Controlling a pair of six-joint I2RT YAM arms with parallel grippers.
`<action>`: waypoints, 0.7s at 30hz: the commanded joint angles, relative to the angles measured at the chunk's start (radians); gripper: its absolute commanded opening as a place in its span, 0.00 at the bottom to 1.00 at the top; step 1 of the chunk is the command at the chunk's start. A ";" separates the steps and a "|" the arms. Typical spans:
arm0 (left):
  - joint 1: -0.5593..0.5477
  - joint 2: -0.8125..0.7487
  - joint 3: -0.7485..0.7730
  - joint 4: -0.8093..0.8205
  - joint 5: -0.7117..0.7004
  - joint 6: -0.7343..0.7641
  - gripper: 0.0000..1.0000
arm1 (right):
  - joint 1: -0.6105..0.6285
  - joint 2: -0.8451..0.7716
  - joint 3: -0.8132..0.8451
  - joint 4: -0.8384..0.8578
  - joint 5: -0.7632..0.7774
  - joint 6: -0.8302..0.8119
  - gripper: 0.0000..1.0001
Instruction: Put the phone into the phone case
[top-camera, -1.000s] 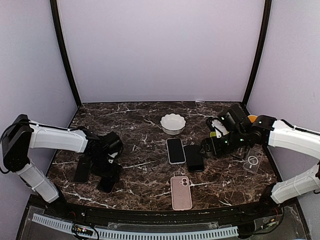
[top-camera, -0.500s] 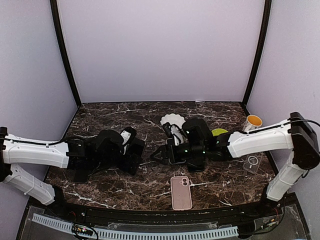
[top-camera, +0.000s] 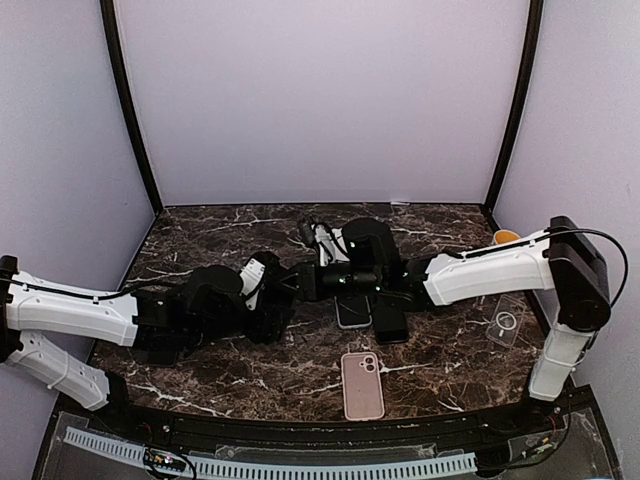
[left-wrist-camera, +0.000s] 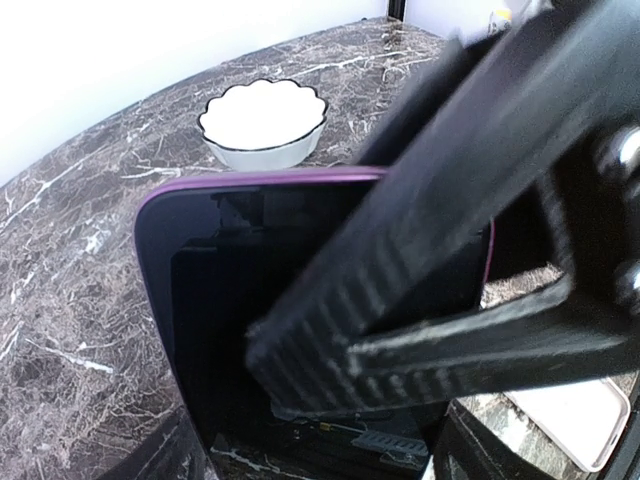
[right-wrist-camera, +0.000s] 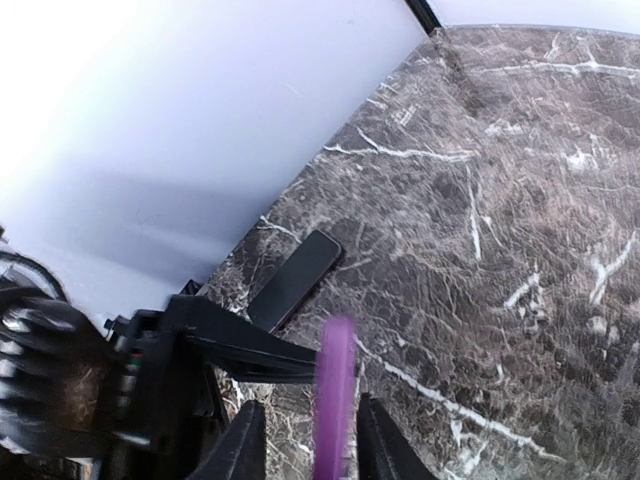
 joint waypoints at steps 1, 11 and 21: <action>-0.005 -0.059 0.001 0.086 -0.038 0.024 0.38 | 0.004 0.001 0.021 -0.039 0.007 -0.015 0.28; -0.005 -0.074 0.019 0.053 0.254 0.088 0.92 | -0.062 -0.181 0.014 -0.344 -0.189 -0.257 0.00; -0.004 0.026 0.054 -0.182 0.492 0.222 0.97 | -0.158 -0.398 -0.198 -0.730 -0.549 -0.473 0.00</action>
